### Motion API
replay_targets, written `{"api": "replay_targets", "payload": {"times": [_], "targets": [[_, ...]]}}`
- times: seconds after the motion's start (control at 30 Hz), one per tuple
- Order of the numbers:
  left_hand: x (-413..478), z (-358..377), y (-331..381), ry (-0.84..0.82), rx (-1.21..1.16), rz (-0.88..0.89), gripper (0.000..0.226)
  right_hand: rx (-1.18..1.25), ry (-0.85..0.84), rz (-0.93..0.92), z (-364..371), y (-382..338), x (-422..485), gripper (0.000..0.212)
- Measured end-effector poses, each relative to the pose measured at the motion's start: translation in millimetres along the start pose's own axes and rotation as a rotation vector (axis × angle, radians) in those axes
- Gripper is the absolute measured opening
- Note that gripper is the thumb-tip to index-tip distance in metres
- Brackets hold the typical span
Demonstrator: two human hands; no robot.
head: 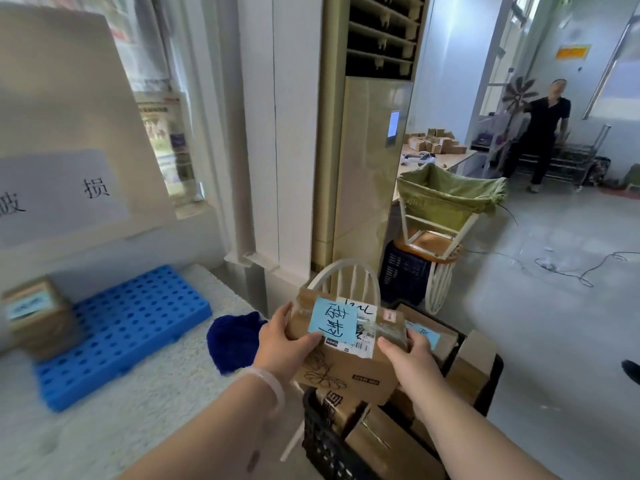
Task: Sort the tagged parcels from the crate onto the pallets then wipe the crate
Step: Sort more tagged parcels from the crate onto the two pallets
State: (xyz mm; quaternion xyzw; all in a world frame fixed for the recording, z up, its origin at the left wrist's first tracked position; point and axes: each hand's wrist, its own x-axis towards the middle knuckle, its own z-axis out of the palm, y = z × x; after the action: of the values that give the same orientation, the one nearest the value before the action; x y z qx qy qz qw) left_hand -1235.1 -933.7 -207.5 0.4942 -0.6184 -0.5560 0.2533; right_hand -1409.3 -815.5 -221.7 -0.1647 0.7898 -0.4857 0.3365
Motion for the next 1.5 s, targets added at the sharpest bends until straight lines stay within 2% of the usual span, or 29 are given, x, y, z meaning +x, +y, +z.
{"api": "replay_targets", "payload": {"times": [0.07, 0.3, 0.47, 0.57, 0.67, 0.73, 0.9, 1.0, 1.13, 1.27, 1.4, 1.5], "targets": [[-4, -20, -1, 0.004, 0.03, -0.016, 0.087, -0.048, -0.023, -0.055, 12, -10, -7, 0.065], [-5, -94, -12, 0.079, 0.056, -0.068, 0.075, -0.139, -0.12, -0.184, 71, -40, -35, 0.063], [-10, -155, -14, -0.054, 0.003, -0.211, 0.08, -0.143, -0.21, -0.225, 115, -56, -47, 0.058], [-14, -178, -20, -0.034, 0.009, -0.197, 0.071, -0.148, -0.208, -0.282, 138, -70, -57, 0.054], [-17, -192, -33, 0.014, -0.111, -0.197, 0.067, -0.183, -0.169, -0.368, 161, -82, -63, 0.054], [-19, -199, -40, 0.059, -0.192, -0.181, 0.064, -0.168, -0.161, -0.397, 178, -89, -70, 0.061], [-19, -225, -50, 0.187, -0.345, -0.146, 0.061, -0.046, -0.04, -0.478, 218, -97, -102, 0.097], [-20, -240, -56, 0.257, -0.417, -0.138, 0.065, -0.113, -0.096, -0.545, 244, -91, -121, 0.115], [-28, -248, -62, 0.303, -0.325, -0.078, 0.066, -0.135, -0.285, -0.602, 273, -85, -136, 0.117], [-37, -255, -72, 0.297, -0.176, -0.051, 0.065, -0.154, -0.337, -0.636, 281, -85, -136, 0.111], [-49, -261, -82, 0.256, 0.112, 0.013, 0.082, -0.287, -0.397, -0.675, 275, -86, -130, 0.105], [-60, -260, -86, 0.263, 0.171, 0.006, 0.087, -0.342, -0.478, -0.697, 275, -84, -129, 0.098]]}}
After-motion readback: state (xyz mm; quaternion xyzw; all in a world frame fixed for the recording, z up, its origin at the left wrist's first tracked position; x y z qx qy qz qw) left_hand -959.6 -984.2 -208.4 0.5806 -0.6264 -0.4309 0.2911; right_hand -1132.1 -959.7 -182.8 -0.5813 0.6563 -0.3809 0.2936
